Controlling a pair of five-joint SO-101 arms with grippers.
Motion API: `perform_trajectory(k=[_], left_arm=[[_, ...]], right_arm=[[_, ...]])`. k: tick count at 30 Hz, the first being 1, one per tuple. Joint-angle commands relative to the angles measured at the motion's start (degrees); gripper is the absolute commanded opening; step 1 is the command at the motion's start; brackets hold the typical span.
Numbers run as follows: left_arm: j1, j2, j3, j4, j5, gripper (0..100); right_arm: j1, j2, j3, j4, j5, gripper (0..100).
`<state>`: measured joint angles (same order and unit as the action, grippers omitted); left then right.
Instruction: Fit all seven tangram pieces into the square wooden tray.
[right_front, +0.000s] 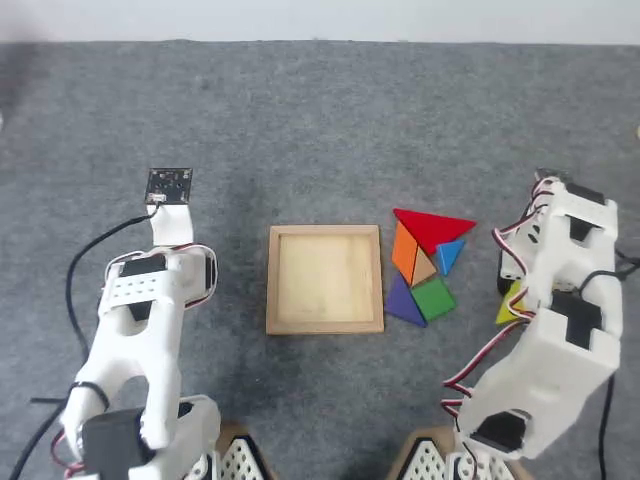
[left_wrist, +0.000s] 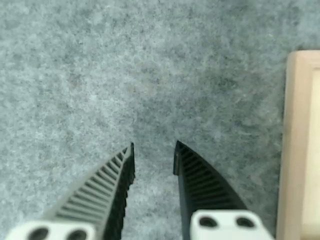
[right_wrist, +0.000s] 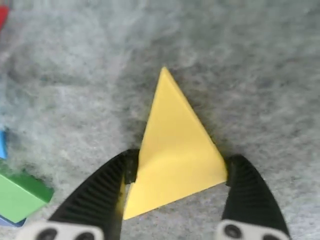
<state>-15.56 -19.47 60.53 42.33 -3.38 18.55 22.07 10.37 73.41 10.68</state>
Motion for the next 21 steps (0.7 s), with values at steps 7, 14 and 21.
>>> perform_trajectory(k=[7, 14, 21], left_arm=[[0.26, -0.44, -0.40, -1.14, -0.44, 12], [0.26, -0.44, -0.40, -1.14, -0.44, 12], [0.26, -0.44, -0.40, -1.23, -0.44, 12]], right_arm=[[-0.48, 0.92, 0.53, 0.04, 0.26, 16.4], [3.74, 0.92, -2.73, 4.79, -2.20, 19.5], [8.48, 0.84, -0.70, 5.58, -6.15, 31.7]])
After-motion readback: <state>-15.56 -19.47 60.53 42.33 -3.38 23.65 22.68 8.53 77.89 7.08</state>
